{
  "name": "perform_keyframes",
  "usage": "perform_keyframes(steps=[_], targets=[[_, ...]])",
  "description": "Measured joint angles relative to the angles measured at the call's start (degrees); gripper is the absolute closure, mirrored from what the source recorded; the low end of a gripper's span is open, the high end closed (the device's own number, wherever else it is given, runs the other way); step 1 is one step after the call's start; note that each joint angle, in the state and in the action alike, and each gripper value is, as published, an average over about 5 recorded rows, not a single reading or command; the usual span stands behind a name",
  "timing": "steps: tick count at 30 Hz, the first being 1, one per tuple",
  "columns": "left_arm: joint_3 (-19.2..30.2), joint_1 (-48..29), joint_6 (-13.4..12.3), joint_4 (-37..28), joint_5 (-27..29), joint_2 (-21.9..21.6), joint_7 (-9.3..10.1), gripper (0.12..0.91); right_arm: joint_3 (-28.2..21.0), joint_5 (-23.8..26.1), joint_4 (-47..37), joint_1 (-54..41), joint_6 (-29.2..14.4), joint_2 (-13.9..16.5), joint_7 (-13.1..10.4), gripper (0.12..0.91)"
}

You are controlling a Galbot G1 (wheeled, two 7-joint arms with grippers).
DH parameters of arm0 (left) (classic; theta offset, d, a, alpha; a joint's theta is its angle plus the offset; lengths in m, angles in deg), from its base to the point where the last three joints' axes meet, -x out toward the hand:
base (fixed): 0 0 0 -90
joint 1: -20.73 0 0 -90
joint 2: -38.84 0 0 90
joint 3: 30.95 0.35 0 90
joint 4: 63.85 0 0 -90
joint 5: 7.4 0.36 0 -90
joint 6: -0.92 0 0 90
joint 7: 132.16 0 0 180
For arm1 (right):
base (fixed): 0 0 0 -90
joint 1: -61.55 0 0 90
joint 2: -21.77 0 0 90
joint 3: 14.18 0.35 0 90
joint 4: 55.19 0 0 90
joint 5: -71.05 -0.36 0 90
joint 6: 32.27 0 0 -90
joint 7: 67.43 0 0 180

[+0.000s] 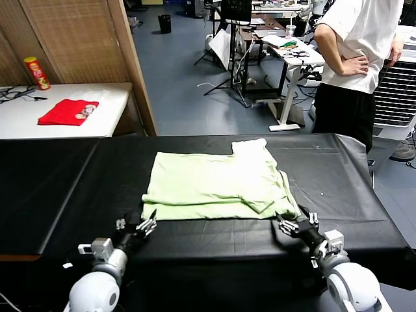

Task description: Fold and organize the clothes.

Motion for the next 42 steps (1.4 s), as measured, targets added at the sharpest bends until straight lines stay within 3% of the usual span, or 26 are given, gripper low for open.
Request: perform_keyframes(steps=[4, 8, 11, 14, 22, 36, 39, 42], targets=[[-0.4, -0.1, 0.0, -0.8, -1.4, -0.1, -0.45, 0.432, 0.2, 0.1, 0.0, 0.6, 0.0, -0.3, 0.0, 0.503], [-0.6, -0.4, 0.3, -1.5, -3.0, -0.2, -0.67, 0.667, 0.5, 0.1, 0.4, 1.4, -0.2, -0.5, 0.0, 0.735], [-0.6, -0.4, 0.7, -1.8, -3.8, -0.4, -0.86, 0.821, 0.8, 0.1, 0.9, 2.1, -0.3, -0.6, 0.0, 0.864], [-0.6, 0.1, 1.1, -1.3, -4.6, -0.5, -0.97, 0.898, 1.2, 0.1, 1.7, 3.2, -0.3, -0.5, 0.0, 0.904], [-1.5, 2.7, 2.2, 1.6, -1.6, -1.5, 0.67, 0.902, 3.7, -0.1, 4.9, 8.8, 0.0, 1.4, 0.2, 0.904], [-4.2, 14.2, 3.1, 10.4, 3.0, -3.4, 0.88, 0.902, 6.1, 0.0, 9.3, 16.1, 2.0, 4.3, 0.3, 0.903], [-4.9, 16.9, 3.7, 12.0, 3.0, -3.2, 1.49, 0.9, 6.8, -0.1, 11.0, 17.7, 3.3, 4.3, -0.1, 0.838], [-5.6, 19.2, 4.4, 13.6, 2.9, -2.9, 2.18, 0.839, 7.5, -0.1, 13.3, 19.6, 4.5, 4.0, -0.8, 0.683]])
